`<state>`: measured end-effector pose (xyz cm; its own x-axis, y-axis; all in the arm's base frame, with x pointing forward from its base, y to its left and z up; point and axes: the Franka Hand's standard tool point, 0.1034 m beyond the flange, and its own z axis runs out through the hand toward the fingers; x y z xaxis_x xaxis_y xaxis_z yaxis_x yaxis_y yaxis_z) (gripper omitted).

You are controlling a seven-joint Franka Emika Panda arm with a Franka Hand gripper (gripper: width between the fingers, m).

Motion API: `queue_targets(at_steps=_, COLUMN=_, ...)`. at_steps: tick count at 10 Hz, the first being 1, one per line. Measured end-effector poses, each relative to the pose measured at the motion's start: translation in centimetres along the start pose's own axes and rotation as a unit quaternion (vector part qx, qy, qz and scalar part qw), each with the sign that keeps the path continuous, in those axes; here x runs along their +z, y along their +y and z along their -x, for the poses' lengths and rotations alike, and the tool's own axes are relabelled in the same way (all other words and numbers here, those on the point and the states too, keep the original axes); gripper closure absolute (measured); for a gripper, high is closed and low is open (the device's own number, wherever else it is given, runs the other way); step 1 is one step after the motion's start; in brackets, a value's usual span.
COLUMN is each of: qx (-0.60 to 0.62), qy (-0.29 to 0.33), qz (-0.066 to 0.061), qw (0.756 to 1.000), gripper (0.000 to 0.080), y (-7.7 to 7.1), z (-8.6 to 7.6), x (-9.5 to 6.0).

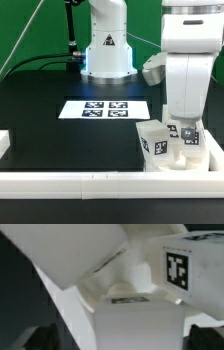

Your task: Assemble stool

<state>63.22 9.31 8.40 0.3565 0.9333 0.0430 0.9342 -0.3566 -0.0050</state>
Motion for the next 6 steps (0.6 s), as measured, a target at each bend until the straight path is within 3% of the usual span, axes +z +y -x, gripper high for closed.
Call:
queue_targets(at_steps=2, qx=0.081, qy=0.001, qz=-0.001, qw=0.997, gripper=0.0464, y=0.0, z=0.0, x=0.0)
queue_targets(at_steps=4, qx=0.179, qy=0.002, qz=0.0, qw=0.984, gripper=0.0464, y=0.0, z=-0.3, x=0.0)
queue_targets(at_steps=6, qx=0.297, qy=0.007, qz=0.003, qw=0.955, gripper=0.0464, y=-0.1, z=-1.1, x=0.1)
